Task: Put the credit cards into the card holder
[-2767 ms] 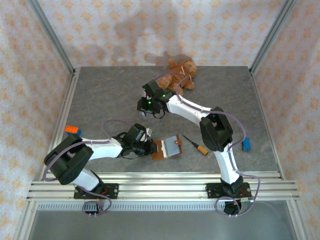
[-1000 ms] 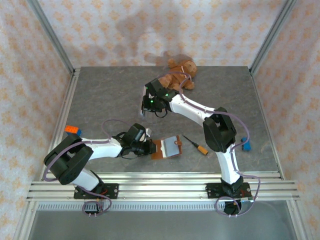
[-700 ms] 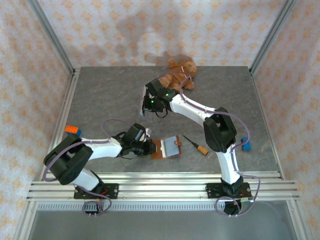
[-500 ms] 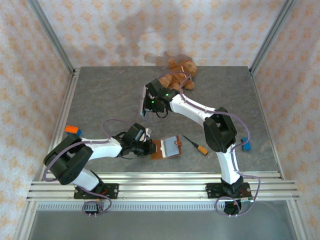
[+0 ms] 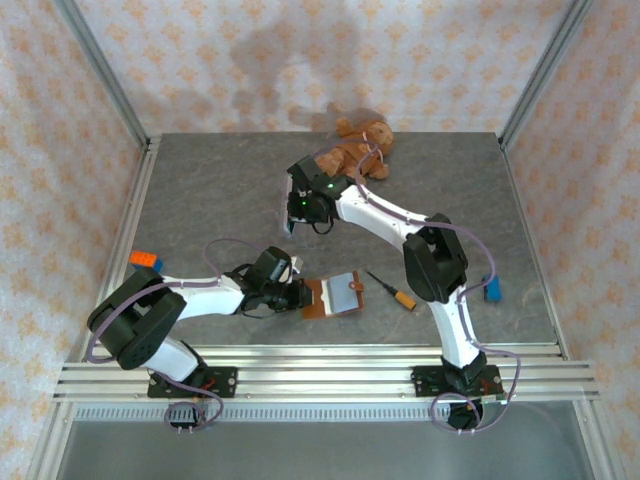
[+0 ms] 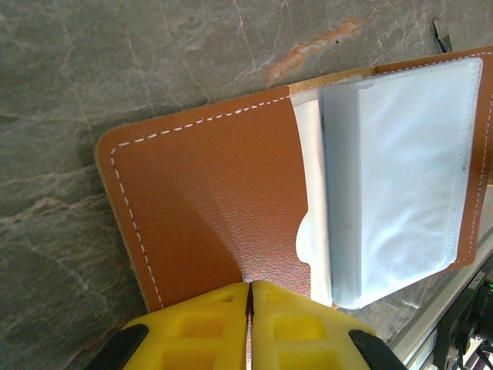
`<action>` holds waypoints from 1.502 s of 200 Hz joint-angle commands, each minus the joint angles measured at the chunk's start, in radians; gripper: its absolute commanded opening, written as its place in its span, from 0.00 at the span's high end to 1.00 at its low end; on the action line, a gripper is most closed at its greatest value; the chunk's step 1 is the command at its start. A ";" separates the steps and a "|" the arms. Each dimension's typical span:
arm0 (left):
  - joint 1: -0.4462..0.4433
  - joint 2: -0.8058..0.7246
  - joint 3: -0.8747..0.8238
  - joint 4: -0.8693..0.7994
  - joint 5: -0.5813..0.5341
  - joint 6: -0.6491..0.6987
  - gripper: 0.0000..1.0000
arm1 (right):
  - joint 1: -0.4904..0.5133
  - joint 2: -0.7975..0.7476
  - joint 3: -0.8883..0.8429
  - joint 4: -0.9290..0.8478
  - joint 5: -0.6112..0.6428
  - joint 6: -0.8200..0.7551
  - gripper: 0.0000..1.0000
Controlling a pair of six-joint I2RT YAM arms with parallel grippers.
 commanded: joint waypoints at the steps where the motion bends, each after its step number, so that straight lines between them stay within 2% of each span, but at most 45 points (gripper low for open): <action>1: 0.012 0.012 0.011 -0.027 0.001 0.009 0.88 | 0.007 0.036 0.035 -0.073 0.049 -0.019 0.86; 41: 0.012 0.018 0.016 -0.021 0.004 0.007 0.88 | 0.012 0.054 0.063 -0.101 0.078 -0.027 0.87; 85: 0.013 0.006 0.023 -0.034 0.004 0.010 0.87 | 0.014 0.010 0.079 -0.120 0.095 -0.039 1.00; 196: 0.015 0.019 0.053 -0.039 0.011 0.022 0.85 | 0.013 -0.209 0.027 -0.185 0.148 -0.088 1.00; 237: 0.015 0.002 0.069 -0.045 0.013 0.026 0.84 | 0.012 -0.361 -0.128 -0.154 0.180 -0.109 1.00; 300: 0.018 -0.035 0.112 -0.092 0.034 0.039 0.77 | 0.001 -0.709 -0.543 -0.069 0.210 -0.115 1.00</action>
